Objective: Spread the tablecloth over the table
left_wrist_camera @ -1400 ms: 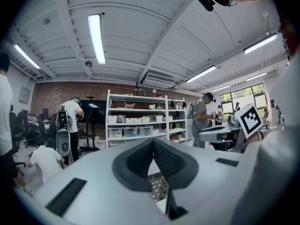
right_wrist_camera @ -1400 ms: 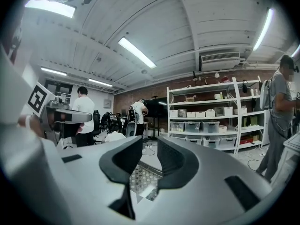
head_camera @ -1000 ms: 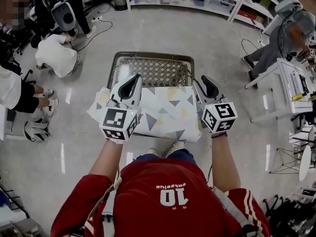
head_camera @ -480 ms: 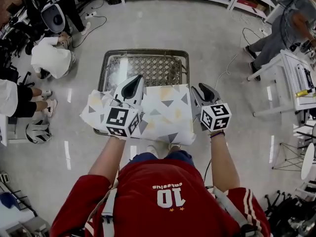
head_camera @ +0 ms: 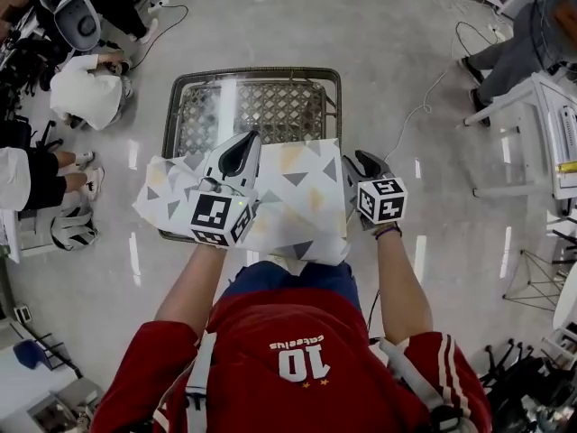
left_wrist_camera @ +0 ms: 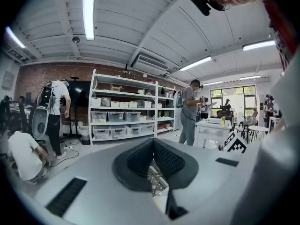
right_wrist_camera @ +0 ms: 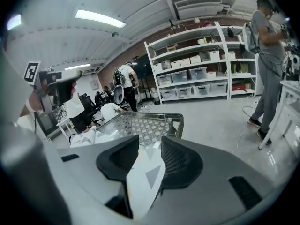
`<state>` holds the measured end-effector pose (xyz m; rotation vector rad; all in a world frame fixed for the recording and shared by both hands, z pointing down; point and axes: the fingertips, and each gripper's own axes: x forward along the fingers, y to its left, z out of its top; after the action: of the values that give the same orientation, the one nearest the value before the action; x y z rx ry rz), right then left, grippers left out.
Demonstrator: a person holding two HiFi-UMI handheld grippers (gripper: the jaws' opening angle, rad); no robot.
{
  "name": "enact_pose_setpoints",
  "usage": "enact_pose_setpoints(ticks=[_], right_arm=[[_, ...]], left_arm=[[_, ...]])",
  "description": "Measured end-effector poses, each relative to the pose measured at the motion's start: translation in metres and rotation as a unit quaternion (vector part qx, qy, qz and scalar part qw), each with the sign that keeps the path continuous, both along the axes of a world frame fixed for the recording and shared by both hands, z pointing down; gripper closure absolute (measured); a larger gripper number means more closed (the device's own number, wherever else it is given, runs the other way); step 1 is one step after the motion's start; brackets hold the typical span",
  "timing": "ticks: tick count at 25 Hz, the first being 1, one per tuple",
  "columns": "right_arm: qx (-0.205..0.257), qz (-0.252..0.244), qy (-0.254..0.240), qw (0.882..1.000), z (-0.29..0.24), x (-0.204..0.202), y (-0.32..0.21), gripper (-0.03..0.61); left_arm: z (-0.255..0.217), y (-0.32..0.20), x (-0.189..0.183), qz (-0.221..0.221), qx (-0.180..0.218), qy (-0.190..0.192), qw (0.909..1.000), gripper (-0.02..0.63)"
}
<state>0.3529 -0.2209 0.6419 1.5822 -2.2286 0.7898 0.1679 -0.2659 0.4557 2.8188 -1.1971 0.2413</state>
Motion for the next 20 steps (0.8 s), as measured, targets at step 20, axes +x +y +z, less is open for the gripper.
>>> enact_pose_setpoints(ticks=[20], right_arm=[[-0.115,-0.017,-0.030,0.993,0.166,-0.017,0.006,0.436]], left_arm=[[0.076,0.006,-0.010,-0.023,-0.022,-0.034,0.9989,0.607]])
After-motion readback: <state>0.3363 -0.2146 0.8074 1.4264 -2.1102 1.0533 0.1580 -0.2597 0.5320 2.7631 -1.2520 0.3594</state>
